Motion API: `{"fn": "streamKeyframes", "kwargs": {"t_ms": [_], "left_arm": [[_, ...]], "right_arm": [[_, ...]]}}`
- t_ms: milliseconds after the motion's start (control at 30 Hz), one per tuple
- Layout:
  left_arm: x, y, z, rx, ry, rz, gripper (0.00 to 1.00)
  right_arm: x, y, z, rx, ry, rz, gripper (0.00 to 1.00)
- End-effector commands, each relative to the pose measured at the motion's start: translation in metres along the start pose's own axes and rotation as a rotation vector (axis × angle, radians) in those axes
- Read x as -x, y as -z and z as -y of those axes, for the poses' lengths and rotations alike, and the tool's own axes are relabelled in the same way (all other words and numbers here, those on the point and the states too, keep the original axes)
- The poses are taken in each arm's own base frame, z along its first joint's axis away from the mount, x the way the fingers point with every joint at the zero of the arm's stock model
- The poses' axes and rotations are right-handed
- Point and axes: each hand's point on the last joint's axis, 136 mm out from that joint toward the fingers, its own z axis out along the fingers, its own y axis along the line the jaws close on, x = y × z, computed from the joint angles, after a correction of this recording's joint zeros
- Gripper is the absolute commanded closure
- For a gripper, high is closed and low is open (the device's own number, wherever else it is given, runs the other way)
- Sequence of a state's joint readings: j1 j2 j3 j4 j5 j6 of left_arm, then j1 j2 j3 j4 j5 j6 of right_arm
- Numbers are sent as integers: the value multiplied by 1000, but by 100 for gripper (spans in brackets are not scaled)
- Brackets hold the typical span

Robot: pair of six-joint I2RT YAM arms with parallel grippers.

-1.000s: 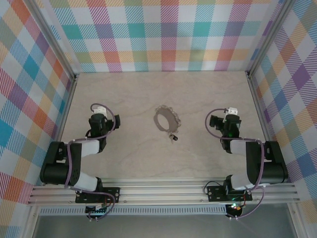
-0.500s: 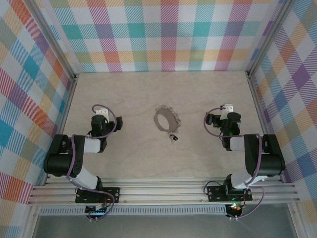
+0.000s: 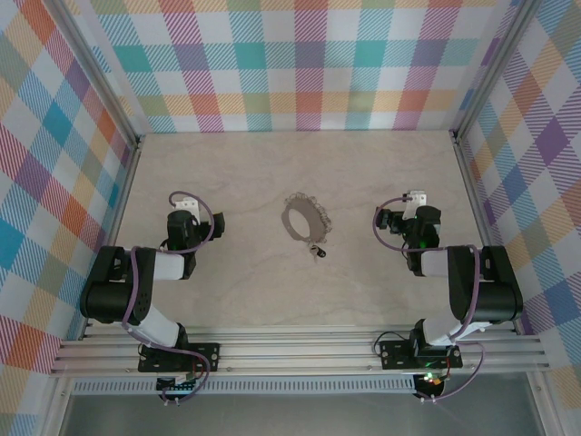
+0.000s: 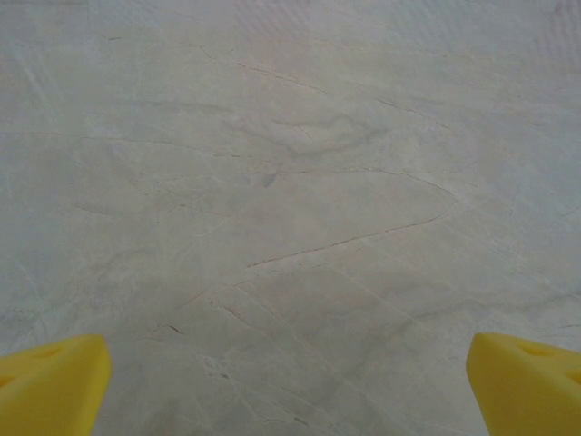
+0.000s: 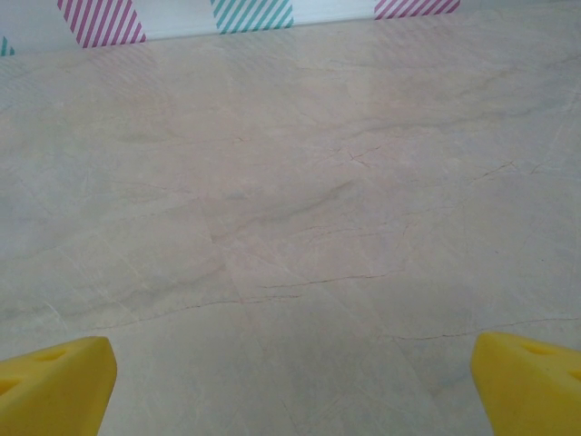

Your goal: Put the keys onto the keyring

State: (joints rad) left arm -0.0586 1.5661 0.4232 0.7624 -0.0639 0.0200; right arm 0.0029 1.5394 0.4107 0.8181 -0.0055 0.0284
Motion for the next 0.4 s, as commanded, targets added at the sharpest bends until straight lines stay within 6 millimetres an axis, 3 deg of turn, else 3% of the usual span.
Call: {"fn": "streamKeyframes", "kwargs": {"t_ms": [0,367], "left_arm": [[10,0,3,-4,-16,38,0],[10,0,3,-5,-15,39,0]], "right_arm": [[4,0,-3,19,20,14,0],[4,0,-4,23,20,14,0]]}}
